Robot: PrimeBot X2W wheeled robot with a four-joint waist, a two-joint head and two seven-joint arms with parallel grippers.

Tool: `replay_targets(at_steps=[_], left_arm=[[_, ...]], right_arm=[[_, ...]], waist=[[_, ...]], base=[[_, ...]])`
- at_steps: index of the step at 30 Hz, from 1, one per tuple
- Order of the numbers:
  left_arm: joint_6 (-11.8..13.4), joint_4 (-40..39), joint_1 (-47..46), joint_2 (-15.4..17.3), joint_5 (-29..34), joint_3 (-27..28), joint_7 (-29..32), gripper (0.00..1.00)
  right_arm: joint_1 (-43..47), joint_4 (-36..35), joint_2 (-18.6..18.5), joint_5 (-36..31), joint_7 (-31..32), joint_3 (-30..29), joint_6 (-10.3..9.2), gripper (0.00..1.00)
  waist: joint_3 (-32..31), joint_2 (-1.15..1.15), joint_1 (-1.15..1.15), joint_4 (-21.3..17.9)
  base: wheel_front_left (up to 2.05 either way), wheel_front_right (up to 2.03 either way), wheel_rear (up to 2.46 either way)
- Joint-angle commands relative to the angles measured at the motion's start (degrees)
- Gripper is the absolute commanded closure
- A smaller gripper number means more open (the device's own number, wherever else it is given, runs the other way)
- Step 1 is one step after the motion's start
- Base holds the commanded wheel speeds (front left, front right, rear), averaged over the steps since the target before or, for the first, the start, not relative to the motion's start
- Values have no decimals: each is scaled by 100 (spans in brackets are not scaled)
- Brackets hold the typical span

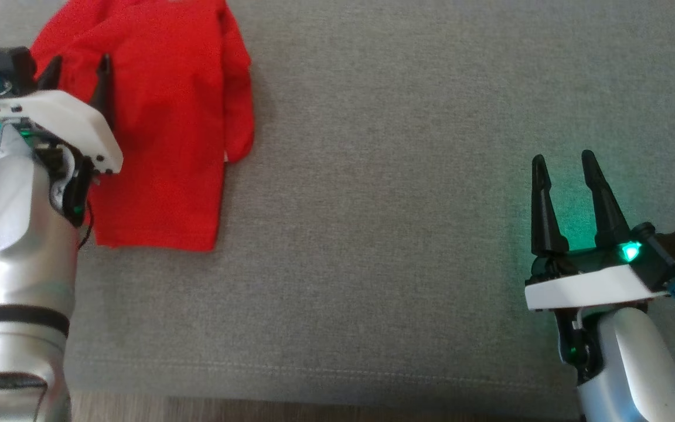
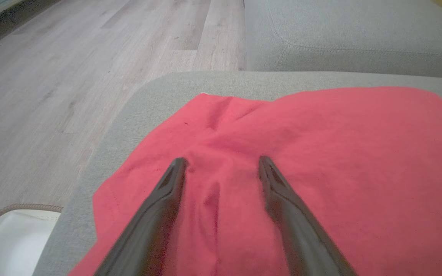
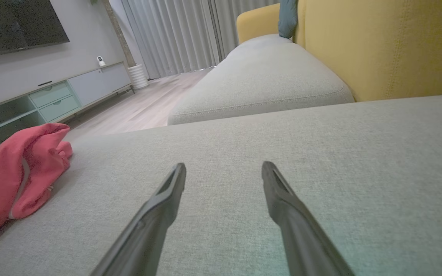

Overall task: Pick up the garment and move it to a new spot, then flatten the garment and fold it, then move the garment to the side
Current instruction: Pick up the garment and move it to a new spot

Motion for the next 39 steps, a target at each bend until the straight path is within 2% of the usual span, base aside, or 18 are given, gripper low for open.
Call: replay_targets(at_steps=[1,3,4,5,6,12,18,22,23,31,39], left_arm=[[-22,28,-292,318,-30,104,4,0],[-43,293,-419,328,-67,44,17,0],[-50,405,-471,330,-85,16,4,6],[-56,502,-515,319,-107,-4,-23,93],[-60,578,-553,309,-116,-34,-70,100],[-72,766,-720,264,-164,-127,-731,100],[28,256,-733,272,-152,-67,-1080,100],[139,-659,-559,291,-102,33,-1092,100],[139,-659,-559,291,-102,33,-1092,100],[237,-2153,-199,222,-9,2,-1072,100],[491,-3171,96,-95,89,-356,-358,100]], right_arm=[[-127,-219,-27,-34,-62,151,-4,0],[-111,-252,-27,-45,-62,142,-4,0],[-106,-265,-27,-50,-62,139,-4,0],[-101,-275,-27,-54,-62,134,-4,0],[-95,-283,-27,-58,-62,128,-4,0],[-101,-233,-27,-20,-62,99,-4,0],[-67,-104,-27,112,-62,178,-4,0],[-15,-40,-27,236,-62,238,-4,0],[-15,-40,-27,236,-62,238,-4,0],[92,47,-27,484,-62,357,-4,0],[75,-64,-27,693,-62,417,-4,0]], waist=[[106,0,-1,-104],[146,0,-1,-132],[162,0,-1,-141],[172,0,-1,-144],[176,0,-1,-143],[58,0,-1,-60],[-352,0,-1,14],[-662,0,-1,29],[-662,0,-1,29],[-1170,0,-1,-56],[-1308,0,-1,-531]], base=[[0,0,0],[0,0,0],[0,0,0],[0,0,0],[0,0,0],[0,0,0],[0,0,0],[0,0,0],[0,0,0],[0,0,0],[0,0,0]])
